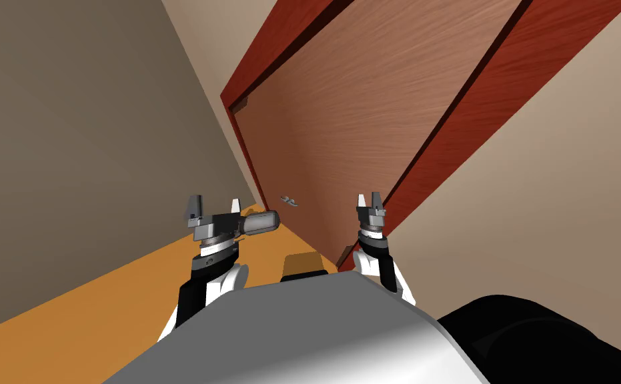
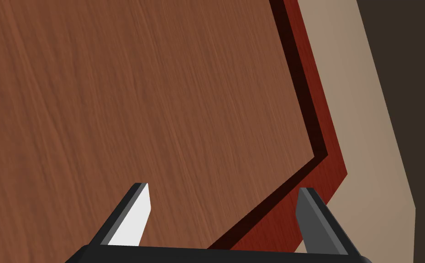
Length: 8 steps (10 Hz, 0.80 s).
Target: Push the door open
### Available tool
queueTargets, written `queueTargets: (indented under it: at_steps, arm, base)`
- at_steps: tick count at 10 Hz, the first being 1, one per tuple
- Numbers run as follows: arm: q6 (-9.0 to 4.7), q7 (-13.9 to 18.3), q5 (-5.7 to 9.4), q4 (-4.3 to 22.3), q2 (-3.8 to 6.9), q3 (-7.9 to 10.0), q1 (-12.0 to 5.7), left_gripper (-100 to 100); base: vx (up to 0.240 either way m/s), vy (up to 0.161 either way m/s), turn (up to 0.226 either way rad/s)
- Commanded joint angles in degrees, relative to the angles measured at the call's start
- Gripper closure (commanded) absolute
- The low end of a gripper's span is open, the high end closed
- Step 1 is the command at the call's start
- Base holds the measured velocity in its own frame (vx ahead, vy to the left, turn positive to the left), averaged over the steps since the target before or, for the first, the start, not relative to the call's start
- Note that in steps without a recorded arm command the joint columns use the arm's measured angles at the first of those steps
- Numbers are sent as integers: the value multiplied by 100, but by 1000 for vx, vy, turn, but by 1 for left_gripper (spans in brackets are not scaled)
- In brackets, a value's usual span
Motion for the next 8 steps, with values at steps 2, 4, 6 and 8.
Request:
queueTargets:
  at_steps: [2,4,6,8]
  arm:
    - [-43,-12,-8,322,71,-33,-93,-100]
    - [-68,-19,-13,512,108,-53,-149,-100]
    - [-102,-29,-20,762,152,-79,-222,-100]
    - [-139,-39,-27,1041,197,-108,-303,-100]
  base:
    - [-27,144,-100]
    - [-17,132,-53]
    - [0,95,-63]
    - [27,89,-89]
